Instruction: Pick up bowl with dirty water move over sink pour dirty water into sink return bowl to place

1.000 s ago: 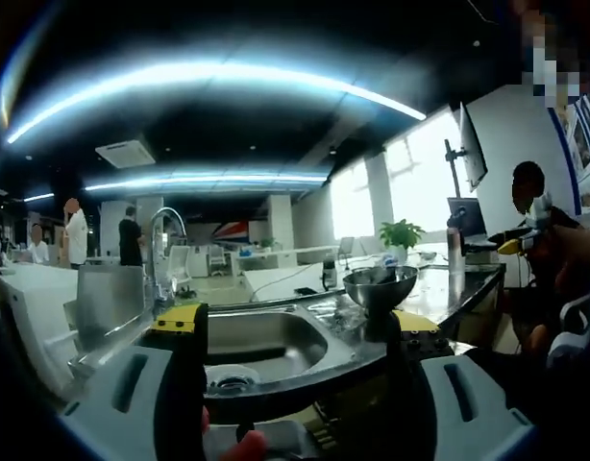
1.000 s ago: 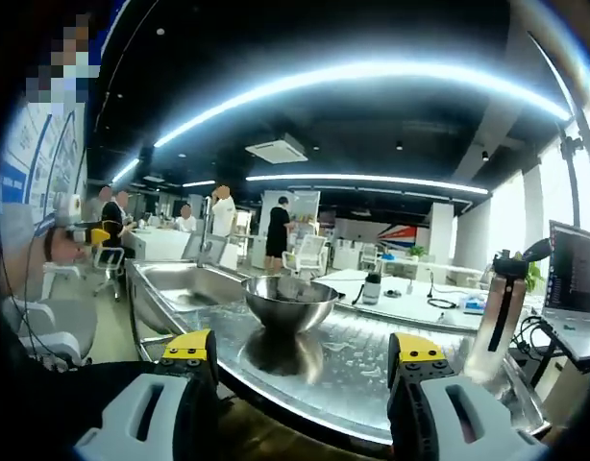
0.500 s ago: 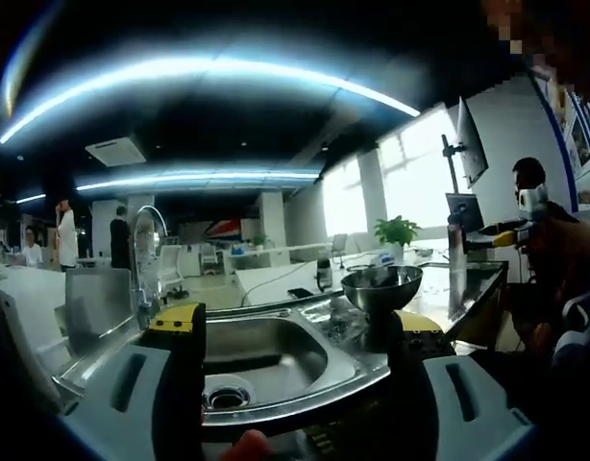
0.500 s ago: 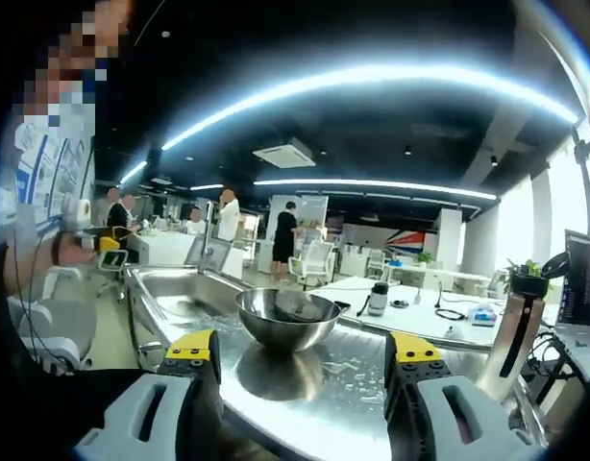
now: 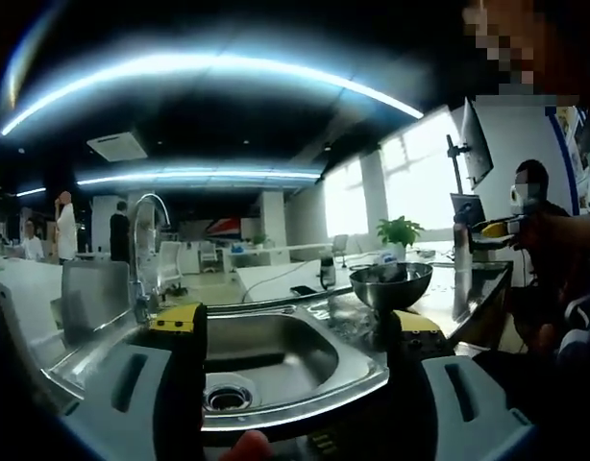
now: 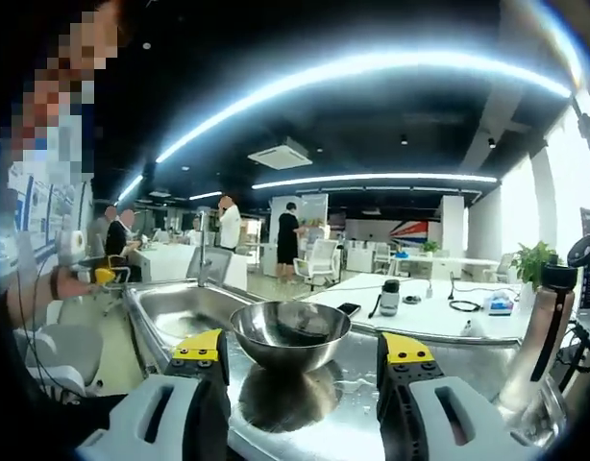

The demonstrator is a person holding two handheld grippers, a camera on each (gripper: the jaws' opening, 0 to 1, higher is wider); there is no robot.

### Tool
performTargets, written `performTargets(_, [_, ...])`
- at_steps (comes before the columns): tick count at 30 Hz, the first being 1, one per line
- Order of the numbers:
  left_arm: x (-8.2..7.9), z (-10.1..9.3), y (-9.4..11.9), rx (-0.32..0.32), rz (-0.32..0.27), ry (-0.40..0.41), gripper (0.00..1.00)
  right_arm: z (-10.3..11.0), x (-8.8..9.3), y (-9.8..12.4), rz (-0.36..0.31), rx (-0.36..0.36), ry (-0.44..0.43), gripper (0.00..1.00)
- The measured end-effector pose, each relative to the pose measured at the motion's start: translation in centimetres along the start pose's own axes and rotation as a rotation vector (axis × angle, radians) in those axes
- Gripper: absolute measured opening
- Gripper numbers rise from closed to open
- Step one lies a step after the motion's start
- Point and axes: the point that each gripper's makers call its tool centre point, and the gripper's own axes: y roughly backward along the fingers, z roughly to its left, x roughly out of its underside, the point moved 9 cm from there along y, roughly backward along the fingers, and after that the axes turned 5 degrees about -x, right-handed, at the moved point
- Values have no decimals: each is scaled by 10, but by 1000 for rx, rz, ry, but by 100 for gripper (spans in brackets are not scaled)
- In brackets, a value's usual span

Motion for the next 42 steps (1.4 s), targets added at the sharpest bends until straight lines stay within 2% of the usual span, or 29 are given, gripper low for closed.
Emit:
performTargets(10, [3, -3, -8, -14, 14, -4, 76, -16, 0, -29, 19, -24, -48, 51])
performTargets(14, [6, -6, -13, -3, 24, -14, 76, -21, 1, -34, 33, -23, -58, 51])
performTargets(18, [4, -7, -16, 3, 10, 3, 76, -23, -1, -39, 43, -24, -77, 51])
performTargets(22, [5, -6, -17, -3, 27, -7, 76, -23, -6, -40, 18, -40, -99, 47])
performTargets(36, [2, -5, -10, -5, 17, -13, 76, -25, -9, -52, 88, -26, -78, 46])
performTargets(42, [1, -3, -9, -10, 12, -27, 76, -18, -17, -63, 118, -63, -48, 44])
